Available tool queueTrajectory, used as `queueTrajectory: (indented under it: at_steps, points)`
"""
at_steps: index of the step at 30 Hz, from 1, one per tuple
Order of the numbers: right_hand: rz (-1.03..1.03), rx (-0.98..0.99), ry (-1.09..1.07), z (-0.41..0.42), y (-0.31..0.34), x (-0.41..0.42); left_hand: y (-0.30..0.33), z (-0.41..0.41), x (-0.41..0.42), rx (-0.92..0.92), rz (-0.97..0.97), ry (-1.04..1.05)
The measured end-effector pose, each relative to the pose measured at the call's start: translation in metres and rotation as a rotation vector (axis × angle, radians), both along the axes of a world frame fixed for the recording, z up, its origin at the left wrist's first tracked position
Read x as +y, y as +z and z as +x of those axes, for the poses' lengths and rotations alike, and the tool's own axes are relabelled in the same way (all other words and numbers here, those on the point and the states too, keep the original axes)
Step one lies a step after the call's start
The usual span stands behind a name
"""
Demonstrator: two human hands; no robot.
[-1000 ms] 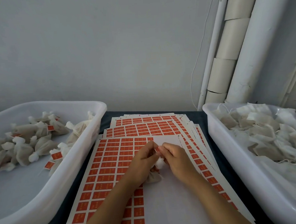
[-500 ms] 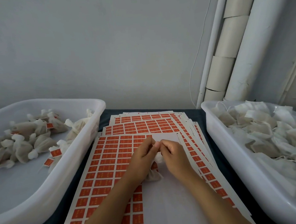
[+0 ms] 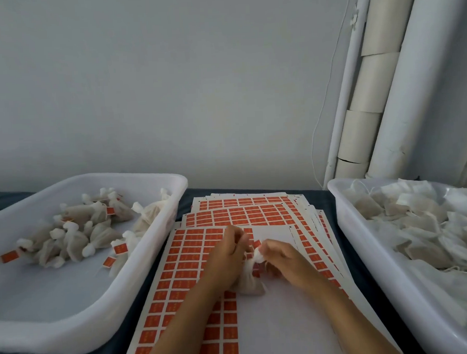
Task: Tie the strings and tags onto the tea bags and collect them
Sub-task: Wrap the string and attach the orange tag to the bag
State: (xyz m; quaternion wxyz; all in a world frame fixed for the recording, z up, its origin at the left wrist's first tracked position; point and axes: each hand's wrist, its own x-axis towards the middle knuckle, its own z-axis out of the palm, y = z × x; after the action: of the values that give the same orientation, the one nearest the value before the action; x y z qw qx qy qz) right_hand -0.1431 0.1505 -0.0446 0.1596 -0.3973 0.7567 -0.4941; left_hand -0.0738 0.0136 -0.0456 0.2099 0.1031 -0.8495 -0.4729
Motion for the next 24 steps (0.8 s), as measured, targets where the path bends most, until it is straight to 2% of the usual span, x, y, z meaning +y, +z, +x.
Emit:
queueTrajectory:
  at_steps: [2, 4, 6, 9, 14, 18, 24]
  points:
    - [0.130, 0.050, 0.038, 0.004, 0.003, -0.002, 0.012, 0.003, -0.010, -0.139, -0.017, 0.037]
    - [0.256, 0.087, 0.025, 0.003, 0.004, -0.002, 0.023, 0.007, -0.020, -0.326, -0.115, -0.050]
    - [0.299, 0.058, 0.044, 0.003, 0.006, 0.001, 0.033, 0.015, -0.030, -0.476, -0.286, -0.175]
    - [0.317, 0.056, 0.059, 0.011, 0.011, 0.002, 0.035, 0.030, -0.038, -0.555, -0.408, -0.305]
    - [0.310, 0.177, 0.064, 0.017, 0.009, 0.002, 0.019, 0.042, -0.028, -0.464, -0.427, -0.248]
    - [0.250, 0.107, 0.055, 0.016, 0.005, 0.000, 0.007, 0.041, -0.019, -0.322, -0.435, -0.146]
    - [0.089, -0.015, -0.106, 0.007, 0.012, -0.015, 0.012, 0.034, -0.017, -0.172, -0.321, 0.012]
